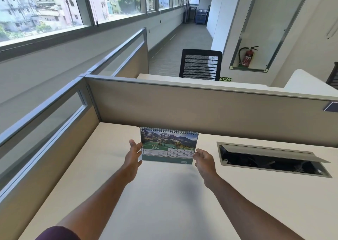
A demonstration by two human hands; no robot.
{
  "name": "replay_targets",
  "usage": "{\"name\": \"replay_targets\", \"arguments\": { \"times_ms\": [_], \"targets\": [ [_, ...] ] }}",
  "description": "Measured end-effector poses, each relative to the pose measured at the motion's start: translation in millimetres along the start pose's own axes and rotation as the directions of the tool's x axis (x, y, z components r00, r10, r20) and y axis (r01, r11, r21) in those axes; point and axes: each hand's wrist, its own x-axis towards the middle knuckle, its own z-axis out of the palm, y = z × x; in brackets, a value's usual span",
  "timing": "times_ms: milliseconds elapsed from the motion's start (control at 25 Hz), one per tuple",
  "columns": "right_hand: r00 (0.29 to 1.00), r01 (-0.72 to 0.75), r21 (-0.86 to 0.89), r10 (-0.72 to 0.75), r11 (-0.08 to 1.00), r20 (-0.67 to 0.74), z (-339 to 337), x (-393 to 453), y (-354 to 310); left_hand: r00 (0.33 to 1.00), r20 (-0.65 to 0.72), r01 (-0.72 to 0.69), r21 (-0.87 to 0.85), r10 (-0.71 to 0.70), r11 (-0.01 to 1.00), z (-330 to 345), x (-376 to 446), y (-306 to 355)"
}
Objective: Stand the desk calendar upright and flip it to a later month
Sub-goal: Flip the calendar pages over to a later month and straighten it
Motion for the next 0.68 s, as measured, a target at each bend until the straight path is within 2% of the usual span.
{"name": "replay_targets", "arguments": {
  "times_ms": [280, 560, 680],
  "targets": [
    [1.0, 0.014, -0.008, -0.014, 1.0, 0.016, -0.2, -10.9, -3.5, 1.0, 0.02, 0.011, 0.016, -0.011, 1.0, 1.9, -8.8, -3.2],
    [1.0, 0.009, -0.02, -0.009, 1.0, -0.005, -6.0, -12.0, -3.0, 0.999, -0.04, 0.013, 0.07, -0.01, 0.997, -8.6, -10.0, 0.6],
    [0.999, -0.013, 0.038, 0.011, 0.999, 0.031, -6.6, -15.2, -10.8, 0.999, -0.027, 0.025, 0.099, -0.022, 0.995, -12.8, -10.7, 4.4]
  ]
}}
